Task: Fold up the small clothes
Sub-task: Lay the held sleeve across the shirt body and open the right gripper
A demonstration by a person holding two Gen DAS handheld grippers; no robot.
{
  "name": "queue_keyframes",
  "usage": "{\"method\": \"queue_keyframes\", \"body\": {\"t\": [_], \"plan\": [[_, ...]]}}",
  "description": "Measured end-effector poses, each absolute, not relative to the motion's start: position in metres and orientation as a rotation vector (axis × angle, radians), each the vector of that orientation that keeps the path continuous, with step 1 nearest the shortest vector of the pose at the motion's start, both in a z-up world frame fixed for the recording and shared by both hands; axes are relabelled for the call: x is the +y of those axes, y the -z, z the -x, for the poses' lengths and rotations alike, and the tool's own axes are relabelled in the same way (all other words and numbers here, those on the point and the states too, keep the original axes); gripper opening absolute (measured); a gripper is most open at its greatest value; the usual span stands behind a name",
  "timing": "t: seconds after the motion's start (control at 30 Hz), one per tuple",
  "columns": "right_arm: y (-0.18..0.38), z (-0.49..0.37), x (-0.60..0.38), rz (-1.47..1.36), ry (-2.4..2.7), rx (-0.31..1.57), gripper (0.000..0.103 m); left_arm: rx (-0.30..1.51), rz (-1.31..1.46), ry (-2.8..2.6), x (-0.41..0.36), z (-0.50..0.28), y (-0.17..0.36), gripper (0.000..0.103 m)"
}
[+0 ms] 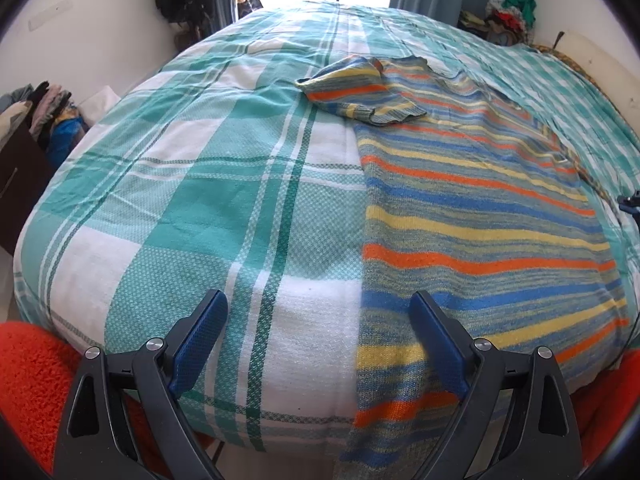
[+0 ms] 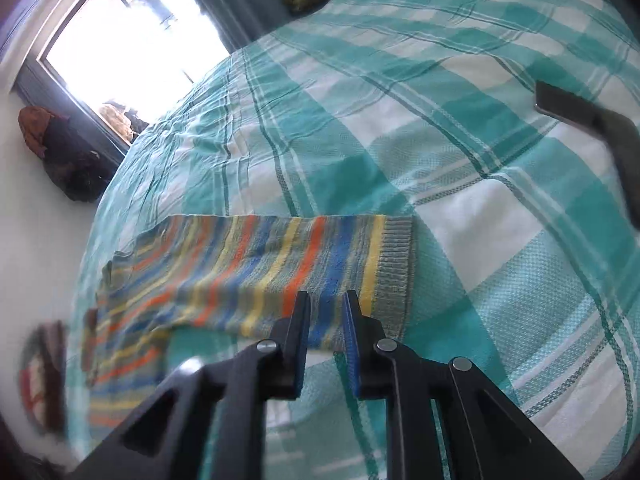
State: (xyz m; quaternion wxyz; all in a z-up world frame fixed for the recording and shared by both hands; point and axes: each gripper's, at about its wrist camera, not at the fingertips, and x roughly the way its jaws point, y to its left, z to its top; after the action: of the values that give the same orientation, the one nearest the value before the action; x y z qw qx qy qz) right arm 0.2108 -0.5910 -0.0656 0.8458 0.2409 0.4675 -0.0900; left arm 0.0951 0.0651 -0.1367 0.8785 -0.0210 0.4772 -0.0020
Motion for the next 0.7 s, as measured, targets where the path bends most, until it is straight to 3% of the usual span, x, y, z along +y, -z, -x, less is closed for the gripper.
{"method": "queue_keyframes", "body": {"t": [0.07, 0.1, 0.17, 0.4, 0.47, 0.57, 0.7], "plan": [[0.094, -0.221, -0.587, -0.474, 0.240, 1.094, 0.017, 0.999, 0.037, 0.002, 0.066, -0.093, 0.133, 0.093], [0.109, -0.219, -0.589, -0.455, 0.288, 1.144, 0.006, 1.000, 0.034, -0.002, 0.068, -0.092, 0.129, 0.093], [0.113, -0.204, -0.599, -0.483, 0.352, 1.085, 0.001, 0.995, 0.030, -0.008, 0.074, -0.086, 0.119, 0.093], [0.045, -0.146, -0.531, -0.284, 0.335, 0.980, 0.009, 0.946, 0.139, 0.075, 0.105, -0.100, 0.055, 0.093], [0.025, -0.125, -0.487, -0.270, 0.227, 0.944, 0.019, 0.889, 0.151, 0.127, 0.099, -0.120, 0.027, 0.094], [0.020, -0.100, -0.414, -0.273, 0.045, 0.927, 0.049, 0.827, 0.019, 0.275, 0.060, -0.156, 0.006, 0.100], [0.058, -0.096, -0.324, -0.228, -0.103, 0.965, 0.053, 0.914, -0.306, 0.469, -0.006, -0.210, 0.059, 0.099]]}}
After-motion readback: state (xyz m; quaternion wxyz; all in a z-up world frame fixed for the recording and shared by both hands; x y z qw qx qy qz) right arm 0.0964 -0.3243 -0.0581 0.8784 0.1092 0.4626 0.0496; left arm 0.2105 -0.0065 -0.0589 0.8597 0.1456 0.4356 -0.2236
